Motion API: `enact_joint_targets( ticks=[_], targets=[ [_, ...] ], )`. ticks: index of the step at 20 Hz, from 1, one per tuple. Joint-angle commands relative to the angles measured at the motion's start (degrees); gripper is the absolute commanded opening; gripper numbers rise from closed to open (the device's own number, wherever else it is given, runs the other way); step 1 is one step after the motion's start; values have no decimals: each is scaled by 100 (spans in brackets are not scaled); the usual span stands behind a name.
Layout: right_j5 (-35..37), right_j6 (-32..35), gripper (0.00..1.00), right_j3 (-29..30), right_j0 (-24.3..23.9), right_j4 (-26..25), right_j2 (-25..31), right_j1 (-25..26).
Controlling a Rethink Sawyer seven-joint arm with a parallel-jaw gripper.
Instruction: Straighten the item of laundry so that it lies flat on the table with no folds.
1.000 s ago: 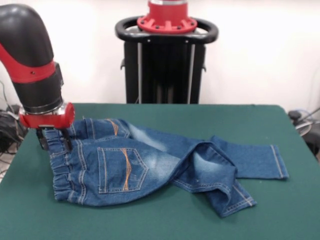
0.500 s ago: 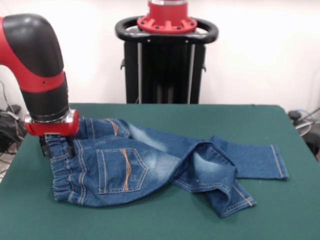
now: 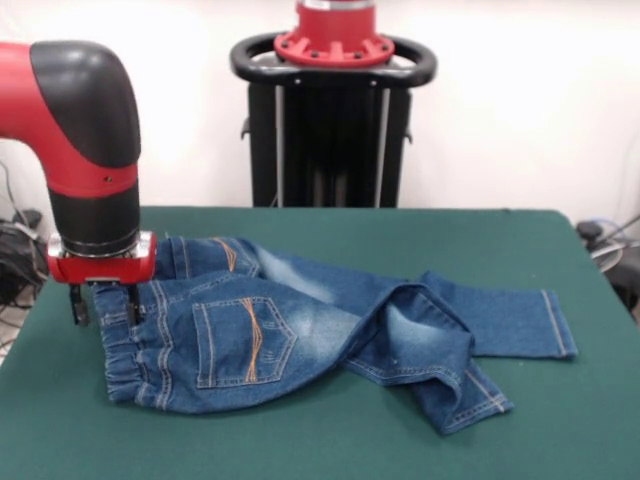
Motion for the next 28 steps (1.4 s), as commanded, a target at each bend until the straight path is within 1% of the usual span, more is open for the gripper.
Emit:
enact_joint_targets(
  ticks=[1,3,4,8,14,20,28],
  targets=[
    [356,-597,100,-268,-24,-82,-96,301],
    [230,-448,100,-156,-174,115,-1,598],
    [165,-451,100,-91,-324,263,107,801],
    [289,-527,100,-19,-471,494,184,1023],
    [354,-611,100,-33,-550,761,232,1216],
    [316,-719,100,-4,-534,780,221,1223],
    [474,-859,100,-57,-536,815,259,1253]
  ],
)
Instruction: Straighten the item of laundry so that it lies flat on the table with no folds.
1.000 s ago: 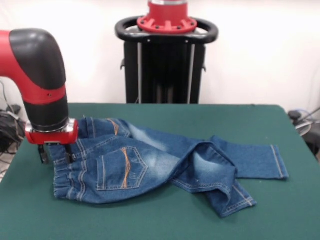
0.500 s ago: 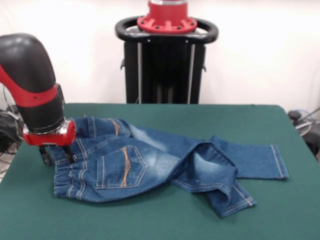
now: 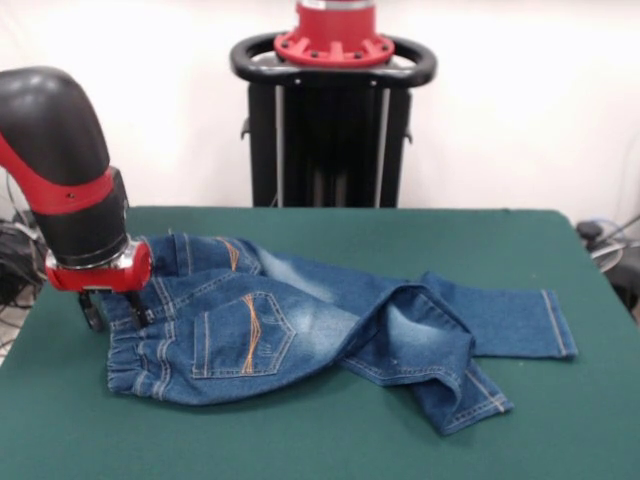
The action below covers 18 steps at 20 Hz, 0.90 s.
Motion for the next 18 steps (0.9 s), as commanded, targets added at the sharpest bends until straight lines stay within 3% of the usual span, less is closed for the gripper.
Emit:
enact_joint_targets(
  ticks=[1,2,18],
  targets=[
    [486,-865,100,-30,93,-46,188,704],
    [513,-876,0,-37,100,-44,186,702],
    [482,-784,0,-65,201,-90,131,596]
  ],
)
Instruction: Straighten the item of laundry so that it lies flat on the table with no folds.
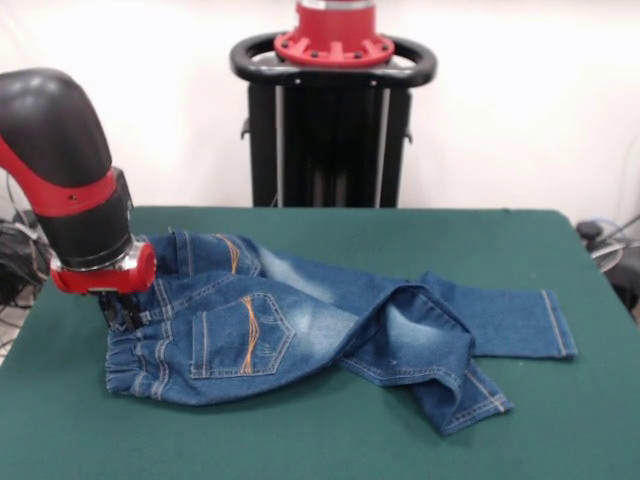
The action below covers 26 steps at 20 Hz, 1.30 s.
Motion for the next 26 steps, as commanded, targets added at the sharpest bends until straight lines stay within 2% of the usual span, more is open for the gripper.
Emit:
enact_joint_targets(
  ticks=[1,10,26],
  targets=[
    [407,-781,0,-76,215,-196,67,550],
    [1209,-1571,0,-360,124,-293,89,-114],
    [1551,-2335,0,-560,90,-461,27,-781]
  ],
)
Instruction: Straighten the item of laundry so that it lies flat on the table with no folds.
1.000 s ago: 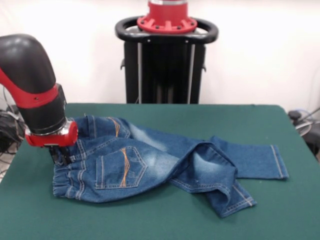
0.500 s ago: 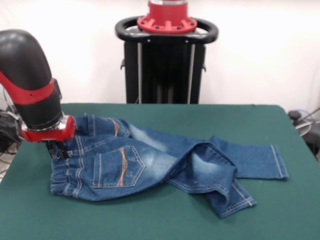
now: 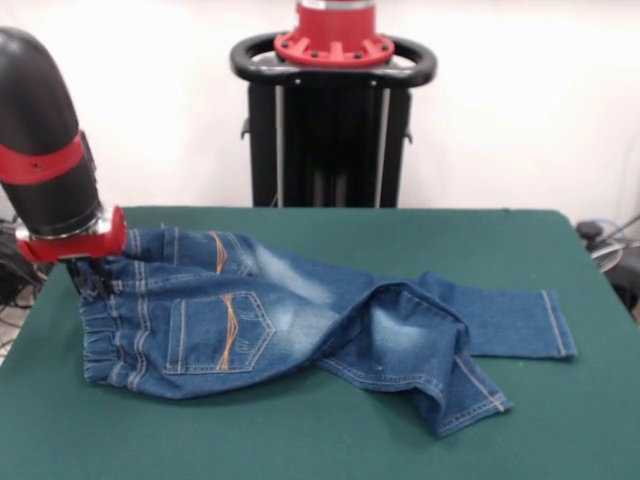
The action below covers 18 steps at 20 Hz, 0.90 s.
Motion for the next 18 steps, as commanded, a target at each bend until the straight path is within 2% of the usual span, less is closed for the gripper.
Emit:
enact_joint_targets(
  ticks=[1,18],
  targets=[
    [617,-1347,0,-468,91,-462,18,-306],
    [991,-2278,0,-995,70,-761,-9,-408]
  ],
)
